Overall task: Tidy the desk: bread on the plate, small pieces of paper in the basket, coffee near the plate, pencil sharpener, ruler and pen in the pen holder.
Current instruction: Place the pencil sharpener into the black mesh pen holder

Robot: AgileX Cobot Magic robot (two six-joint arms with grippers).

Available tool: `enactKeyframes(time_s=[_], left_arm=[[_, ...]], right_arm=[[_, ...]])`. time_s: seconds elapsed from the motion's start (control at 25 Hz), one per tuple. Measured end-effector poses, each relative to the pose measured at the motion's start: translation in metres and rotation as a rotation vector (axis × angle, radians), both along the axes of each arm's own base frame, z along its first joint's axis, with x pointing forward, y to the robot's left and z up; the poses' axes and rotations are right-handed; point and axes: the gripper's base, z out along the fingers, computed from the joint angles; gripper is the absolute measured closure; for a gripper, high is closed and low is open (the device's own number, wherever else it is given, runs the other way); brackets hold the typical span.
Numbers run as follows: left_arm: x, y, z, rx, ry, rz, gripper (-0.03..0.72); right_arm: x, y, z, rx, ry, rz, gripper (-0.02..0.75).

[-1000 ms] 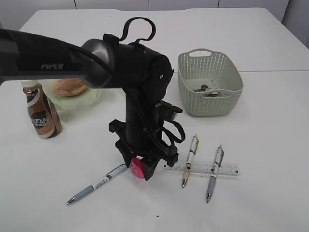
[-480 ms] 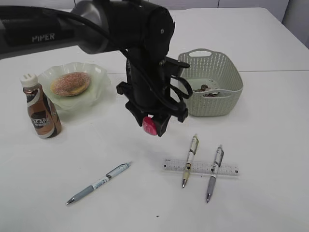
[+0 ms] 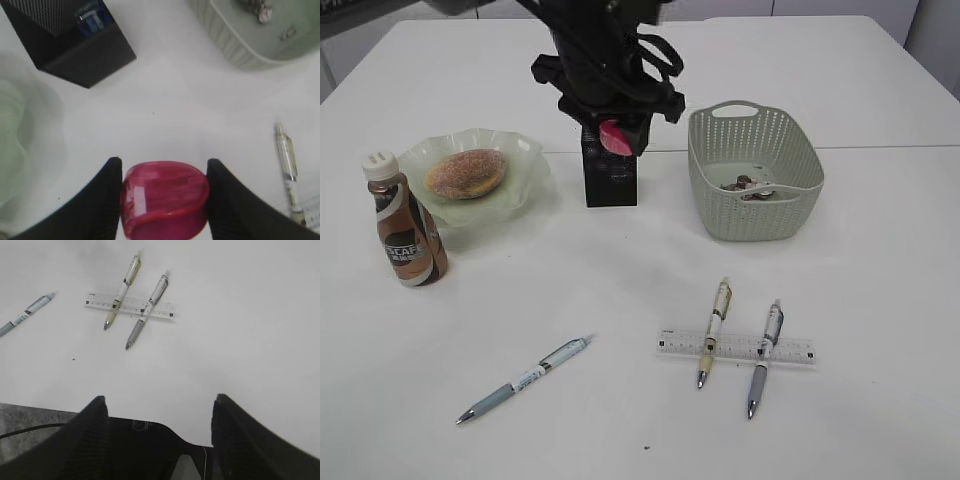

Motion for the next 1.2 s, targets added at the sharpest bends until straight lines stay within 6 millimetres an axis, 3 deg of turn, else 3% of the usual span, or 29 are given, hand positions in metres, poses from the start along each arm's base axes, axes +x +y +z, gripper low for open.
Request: enactKeyframes(time_s=[0.56, 0.88, 1.2], left_arm=[[0.046, 0.008, 0.015, -0.210, -0.354, 0.006, 0.338], [0.074, 0.022, -0.024, -0.207, -0.366, 0.040, 0.338], [0.088, 0.030, -0.045, -0.223, -0.371, 0.063, 0.338]], right_arm=[[0.001, -0.005, -0.001, -0.058, -0.011, -0.014, 0.262], [0.001, -0.006, -0.001, -0.072, -0.013, -0.017, 0.262], [0.002, -0.008, -0.001, -0.089, -0.016, -0.021, 0.262]])
